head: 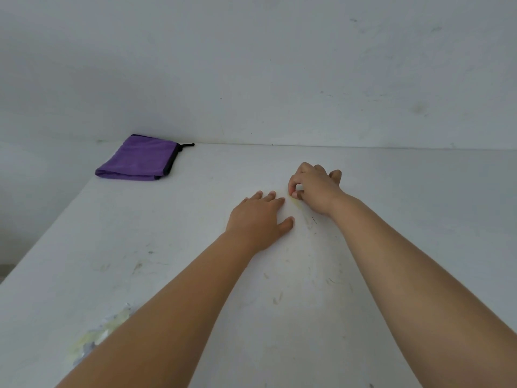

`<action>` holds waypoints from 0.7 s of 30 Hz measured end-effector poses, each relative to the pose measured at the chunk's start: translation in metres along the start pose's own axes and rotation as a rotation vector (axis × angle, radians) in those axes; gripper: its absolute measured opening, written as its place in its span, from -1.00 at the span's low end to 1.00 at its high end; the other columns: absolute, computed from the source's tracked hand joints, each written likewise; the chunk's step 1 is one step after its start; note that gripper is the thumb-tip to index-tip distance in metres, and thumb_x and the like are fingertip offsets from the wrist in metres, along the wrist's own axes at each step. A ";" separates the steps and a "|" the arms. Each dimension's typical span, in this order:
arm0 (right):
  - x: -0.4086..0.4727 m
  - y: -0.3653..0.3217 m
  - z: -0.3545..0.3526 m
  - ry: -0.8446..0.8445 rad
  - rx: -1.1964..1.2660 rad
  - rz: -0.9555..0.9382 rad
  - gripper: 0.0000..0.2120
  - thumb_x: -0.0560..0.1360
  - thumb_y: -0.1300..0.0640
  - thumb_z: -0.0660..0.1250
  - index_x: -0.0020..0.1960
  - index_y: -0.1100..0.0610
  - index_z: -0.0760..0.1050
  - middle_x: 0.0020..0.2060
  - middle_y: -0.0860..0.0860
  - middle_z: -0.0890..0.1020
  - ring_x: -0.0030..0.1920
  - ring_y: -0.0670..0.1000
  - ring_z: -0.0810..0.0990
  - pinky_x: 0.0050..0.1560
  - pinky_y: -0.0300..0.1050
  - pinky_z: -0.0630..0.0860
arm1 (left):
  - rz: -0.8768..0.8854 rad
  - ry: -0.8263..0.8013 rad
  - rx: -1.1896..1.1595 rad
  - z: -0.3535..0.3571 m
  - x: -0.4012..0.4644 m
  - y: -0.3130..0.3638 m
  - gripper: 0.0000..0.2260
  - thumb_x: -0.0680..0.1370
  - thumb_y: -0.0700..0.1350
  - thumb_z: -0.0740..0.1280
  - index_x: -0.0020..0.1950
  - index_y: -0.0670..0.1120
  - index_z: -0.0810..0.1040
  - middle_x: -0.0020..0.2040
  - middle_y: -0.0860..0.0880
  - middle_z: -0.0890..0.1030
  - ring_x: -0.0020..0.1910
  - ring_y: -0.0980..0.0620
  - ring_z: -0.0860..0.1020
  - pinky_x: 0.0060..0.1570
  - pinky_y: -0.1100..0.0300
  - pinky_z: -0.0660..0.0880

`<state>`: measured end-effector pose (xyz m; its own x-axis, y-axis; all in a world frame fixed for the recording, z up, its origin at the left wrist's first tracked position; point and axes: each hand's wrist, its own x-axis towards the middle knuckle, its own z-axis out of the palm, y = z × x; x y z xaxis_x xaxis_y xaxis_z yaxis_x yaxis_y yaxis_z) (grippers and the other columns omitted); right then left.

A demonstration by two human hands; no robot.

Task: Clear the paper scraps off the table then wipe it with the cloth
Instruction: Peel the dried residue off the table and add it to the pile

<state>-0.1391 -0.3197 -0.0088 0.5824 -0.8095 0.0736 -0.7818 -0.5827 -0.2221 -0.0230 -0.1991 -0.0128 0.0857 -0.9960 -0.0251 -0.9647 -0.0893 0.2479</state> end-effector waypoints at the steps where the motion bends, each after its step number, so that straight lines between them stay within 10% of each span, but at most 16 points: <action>1: -0.001 0.001 0.001 0.029 0.013 0.002 -0.82 0.50 0.21 0.26 -0.10 -0.05 0.55 0.02 -0.11 0.41 0.14 -0.03 0.33 -0.01 -0.07 0.01 | 0.001 0.000 0.003 0.000 0.000 0.000 -0.48 0.59 0.20 0.06 0.52 0.06 0.16 0.54 0.08 0.11 0.53 0.05 0.05 0.42 0.09 0.13; 13: -0.008 0.000 0.003 0.207 0.054 0.009 -0.91 0.49 0.19 0.33 -0.12 0.06 0.60 -0.02 -0.10 0.37 -0.11 -0.09 0.02 0.10 -0.08 0.09 | 0.016 0.001 0.006 -0.001 0.000 -0.001 -0.49 0.59 0.20 0.06 0.51 0.05 0.18 0.54 0.08 0.13 0.52 0.04 0.07 0.39 0.10 0.17; 21: 0.003 -0.001 0.014 0.148 0.108 0.036 -0.83 0.47 0.31 0.18 -0.08 0.08 0.46 0.01 -0.11 0.34 0.08 0.08 0.21 -0.13 -0.19 0.02 | 0.021 0.019 0.014 0.000 0.001 -0.002 -0.49 0.59 0.21 0.06 0.50 0.05 0.20 0.53 0.08 0.15 0.52 0.04 0.08 0.37 0.09 0.21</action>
<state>-0.1334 -0.3211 -0.0224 0.5089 -0.8362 0.2043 -0.7686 -0.5483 -0.3294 -0.0209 -0.1995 -0.0138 0.0699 -0.9976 -0.0020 -0.9697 -0.0684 0.2344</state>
